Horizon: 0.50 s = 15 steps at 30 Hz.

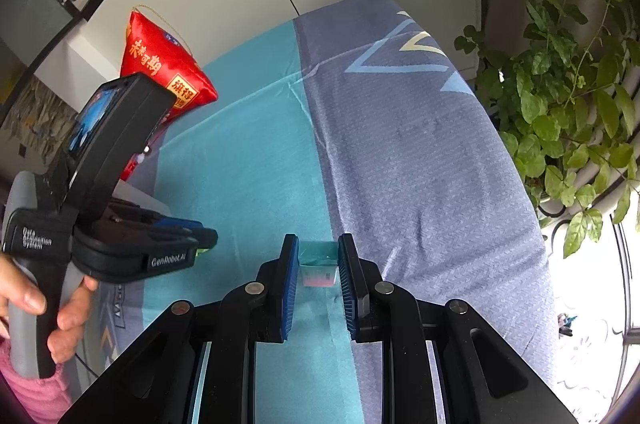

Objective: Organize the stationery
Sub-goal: 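Close the left tool on the pale green highlighter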

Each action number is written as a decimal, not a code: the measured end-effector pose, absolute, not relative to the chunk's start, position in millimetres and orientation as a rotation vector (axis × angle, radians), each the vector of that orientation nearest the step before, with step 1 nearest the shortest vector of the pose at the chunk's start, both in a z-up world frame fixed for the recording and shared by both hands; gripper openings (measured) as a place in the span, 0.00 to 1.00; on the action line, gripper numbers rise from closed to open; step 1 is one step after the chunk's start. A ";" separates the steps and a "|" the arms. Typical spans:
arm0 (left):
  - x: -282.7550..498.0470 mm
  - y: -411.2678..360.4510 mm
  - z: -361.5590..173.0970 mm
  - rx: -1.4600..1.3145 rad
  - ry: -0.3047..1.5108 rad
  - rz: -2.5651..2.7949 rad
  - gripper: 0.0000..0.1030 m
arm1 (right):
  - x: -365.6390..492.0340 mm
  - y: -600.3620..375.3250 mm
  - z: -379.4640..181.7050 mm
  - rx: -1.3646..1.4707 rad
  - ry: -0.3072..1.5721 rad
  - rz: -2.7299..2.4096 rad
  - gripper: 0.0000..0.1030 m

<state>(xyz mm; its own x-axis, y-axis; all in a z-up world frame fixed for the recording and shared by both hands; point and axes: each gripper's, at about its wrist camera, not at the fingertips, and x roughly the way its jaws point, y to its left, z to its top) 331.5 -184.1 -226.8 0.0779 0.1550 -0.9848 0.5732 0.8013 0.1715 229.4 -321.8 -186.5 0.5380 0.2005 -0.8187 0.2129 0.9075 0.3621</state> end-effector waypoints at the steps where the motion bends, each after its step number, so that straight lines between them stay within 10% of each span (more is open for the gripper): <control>1: 326.6 -183.3 -223.1 0.642 1.456 -0.347 0.14 | 228.7 -322.6 -185.9 0.454 1.011 -0.009 0.20; 15: 323.7 -179.9 -221.5 0.797 1.414 -0.542 0.28 | 223.7 -315.8 -178.5 0.435 1.007 -0.008 0.20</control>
<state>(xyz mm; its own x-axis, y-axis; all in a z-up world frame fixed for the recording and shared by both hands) 323.7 -179.9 -221.5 0.1073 0.1250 -0.9863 0.7523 0.6384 0.1627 223.7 -315.8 -178.5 0.5419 0.1912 -0.8184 0.2042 0.9146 0.3489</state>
